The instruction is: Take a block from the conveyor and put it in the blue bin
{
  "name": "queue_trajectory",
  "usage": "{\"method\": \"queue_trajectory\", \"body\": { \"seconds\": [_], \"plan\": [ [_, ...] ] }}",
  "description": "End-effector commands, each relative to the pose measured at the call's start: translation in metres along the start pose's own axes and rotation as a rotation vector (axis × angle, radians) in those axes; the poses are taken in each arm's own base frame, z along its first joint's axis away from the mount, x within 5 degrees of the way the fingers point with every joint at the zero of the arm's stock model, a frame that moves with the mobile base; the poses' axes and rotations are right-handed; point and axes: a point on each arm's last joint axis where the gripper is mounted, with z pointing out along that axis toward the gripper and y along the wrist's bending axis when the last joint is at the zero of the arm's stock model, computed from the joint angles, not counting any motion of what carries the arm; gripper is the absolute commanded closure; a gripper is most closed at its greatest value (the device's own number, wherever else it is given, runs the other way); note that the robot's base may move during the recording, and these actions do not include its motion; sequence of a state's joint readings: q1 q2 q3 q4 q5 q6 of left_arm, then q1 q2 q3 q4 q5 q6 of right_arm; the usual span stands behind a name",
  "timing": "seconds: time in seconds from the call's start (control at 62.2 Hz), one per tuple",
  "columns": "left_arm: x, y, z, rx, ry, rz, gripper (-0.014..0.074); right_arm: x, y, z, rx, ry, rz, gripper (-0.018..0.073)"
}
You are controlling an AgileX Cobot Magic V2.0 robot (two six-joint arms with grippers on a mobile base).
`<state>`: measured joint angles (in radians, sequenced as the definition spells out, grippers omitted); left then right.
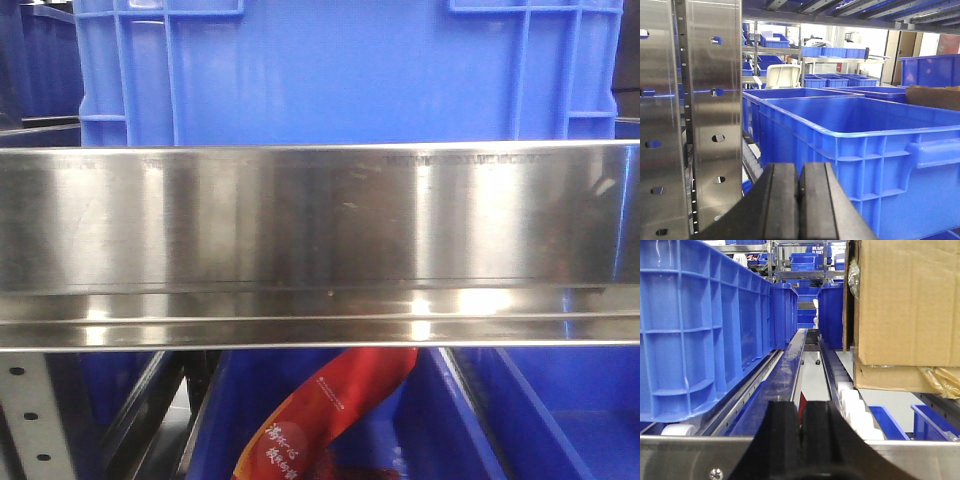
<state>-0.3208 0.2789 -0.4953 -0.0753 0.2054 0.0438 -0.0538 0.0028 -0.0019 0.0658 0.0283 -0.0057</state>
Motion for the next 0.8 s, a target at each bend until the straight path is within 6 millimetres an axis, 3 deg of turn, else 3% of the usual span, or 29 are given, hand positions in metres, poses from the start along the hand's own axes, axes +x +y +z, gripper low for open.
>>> {"method": "queue_trajectory", "body": {
  "seconds": [0.0, 0.578, 0.787],
  "plan": [
    [-0.0017, 0.0001, -0.0011, -0.001, -0.018, 0.002, 0.0707, -0.0021, -0.0003, -0.0002, 0.004, -0.029, -0.003, 0.0721],
    [-0.0017, 0.0001, -0.0011, -0.001, -0.018, 0.002, 0.0707, -0.0021, -0.0003, -0.0002, 0.004, -0.029, -0.003, 0.0721],
    [0.0006, 0.0025, 0.0001, -0.032, -0.041, 0.092, 0.0707, -0.0021, -0.0003, -0.0002, 0.004, -0.029, -0.003, 0.0721]
  ]
}}
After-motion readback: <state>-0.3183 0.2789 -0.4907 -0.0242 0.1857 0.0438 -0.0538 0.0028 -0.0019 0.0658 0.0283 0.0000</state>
